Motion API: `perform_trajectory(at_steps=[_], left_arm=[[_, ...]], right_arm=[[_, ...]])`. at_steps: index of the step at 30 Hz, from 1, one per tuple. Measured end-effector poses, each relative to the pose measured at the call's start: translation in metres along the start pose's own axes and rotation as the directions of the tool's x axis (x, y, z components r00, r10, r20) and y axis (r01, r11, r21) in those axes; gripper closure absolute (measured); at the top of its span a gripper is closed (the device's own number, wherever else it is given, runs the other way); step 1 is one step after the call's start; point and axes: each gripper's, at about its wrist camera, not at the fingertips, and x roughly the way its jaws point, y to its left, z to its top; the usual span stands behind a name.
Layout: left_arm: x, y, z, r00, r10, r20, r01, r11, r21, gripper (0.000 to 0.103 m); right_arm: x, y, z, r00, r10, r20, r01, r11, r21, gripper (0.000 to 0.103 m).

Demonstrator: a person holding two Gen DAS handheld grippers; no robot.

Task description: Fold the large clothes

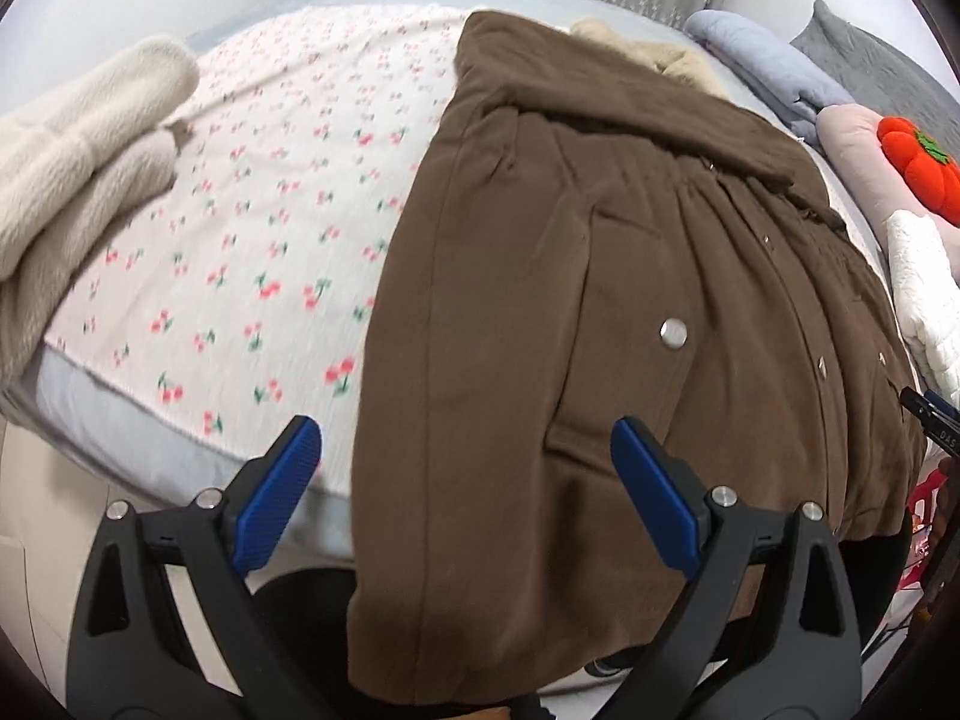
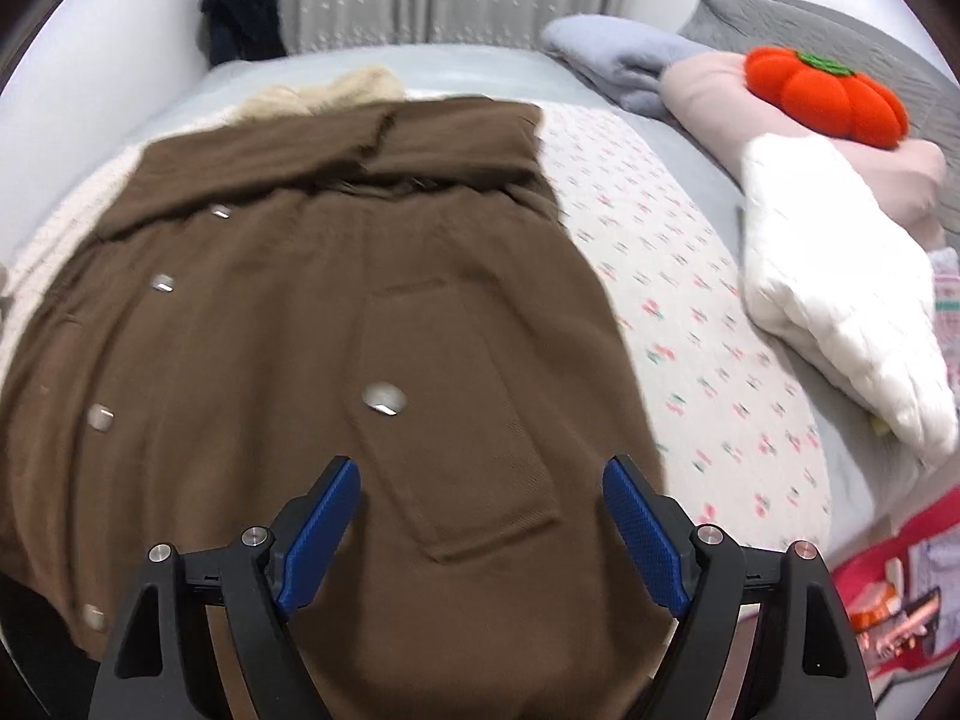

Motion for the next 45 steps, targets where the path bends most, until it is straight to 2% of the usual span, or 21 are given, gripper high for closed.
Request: perform_trajectory(at_steps=[7,10,13,18,20,22,24,26,30,32,33,34,35,36,37,39,41,44,45], left_arm=[[0.009,-0.001,-0.017,0.995,-0.055,-0.083,0.055,0.999,-0.002,0.006],[0.007,-0.002,-0.028,0.988,-0.129,-0.085,0.13,0.992,0.002,0.006],[0.005,0.0,-0.035,0.978,-0.188,-0.092,0.188,0.982,-0.004,0.007],[0.0,0.007,-0.039,0.965,-0.253,-0.062,0.252,0.967,-0.029,0.024],[-0.001,0.014,-0.039,0.96,-0.274,-0.052,0.272,0.961,-0.051,0.031],[0.0,0.021,-0.038,0.958,-0.282,-0.051,0.279,0.958,-0.067,0.038],[0.002,0.03,-0.035,0.956,-0.286,-0.057,0.28,0.956,-0.09,0.041],[0.002,0.037,-0.031,0.953,-0.3,-0.051,0.294,0.95,-0.104,0.041],[0.014,0.047,-0.024,0.92,-0.38,-0.097,0.367,0.921,-0.132,0.041],[0.021,0.048,-0.025,0.906,-0.403,-0.128,0.383,0.91,-0.158,0.041],[0.021,0.045,-0.026,0.898,-0.42,-0.132,0.4,0.903,-0.158,0.041],[0.02,0.043,-0.027,0.888,-0.441,-0.132,0.421,0.894,-0.154,0.041],[0.019,0.039,-0.029,0.87,-0.477,-0.128,0.457,0.876,-0.155,0.041],[0.019,0.037,-0.03,0.86,-0.495,-0.126,0.475,0.866,-0.157,0.041],[0.018,0.035,-0.032,0.852,-0.509,-0.123,0.49,0.858,-0.155,0.041],[0.02,0.032,-0.032,0.852,-0.508,-0.128,0.49,0.859,-0.148,0.041],[0.022,0.032,-0.033,0.85,-0.508,-0.138,0.488,0.859,-0.156,0.043],[0.021,0.036,-0.032,0.85,-0.507,-0.147,0.482,0.859,-0.173,0.062],[0.02,0.037,-0.033,0.846,-0.512,-0.15,0.486,0.855,-0.181,0.075]], right_arm=[[-0.001,-0.02,-0.019,0.999,0.055,-0.001,-0.055,0.998,0.03,0.018],[-0.009,-0.037,-0.029,0.992,0.128,0.006,-0.128,0.989,0.07,0.018],[-0.009,-0.059,-0.039,0.976,0.219,0.006,-0.217,0.966,0.139,0.017],[0.008,-0.089,-0.05,0.951,0.307,-0.016,-0.291,0.914,0.283,0.018],[0.014,-0.097,-0.054,0.929,0.371,-0.017,-0.342,0.873,0.346,0.018],[0.017,-0.102,-0.058,0.889,0.458,0.012,-0.425,0.814,0.395,0.018],[0.019,-0.104,-0.06,0.856,0.516,0.026,-0.478,0.773,0.418,0.018],[0.02,-0.104,-0.059,0.849,0.527,0.025,-0.488,0.767,0.416,0.019],[0.03,-0.105,-0.049,0.845,0.535,-0.003,-0.488,0.772,0.408,0.021],[0.034,-0.107,-0.048,0.836,0.548,-0.012,-0.494,0.762,0.42,0.027],[0.035,-0.107,-0.048,0.825,0.565,-0.012,-0.505,0.747,0.433,0.029],[0.036,-0.107,-0.048,0.807,0.591,-0.005,-0.527,0.723,0.446,0.035],[0.036,-0.107,-0.05,0.783,0.622,0.001,-0.553,0.695,0.459,0.037],[0.035,-0.106,-0.051,0.768,0.641,0.005,-0.569,0.679,0.464,0.038],[0.035,-0.105,-0.052,0.766,0.643,0.005,-0.573,0.679,0.459,0.039],[0.034,-0.099,-0.052,0.782,0.623,-0.009,-0.556,0.705,0.44,0.043],[0.036,-0.097,-0.052,0.792,0.61,-0.026,-0.539,0.719,0.439,0.058],[0.035,-0.1,-0.054,0.793,0.608,-0.037,-0.534,0.723,0.438,0.073],[0.033,-0.101,-0.055,0.788,0.614,-0.037,-0.539,0.718,0.44,0.075]])
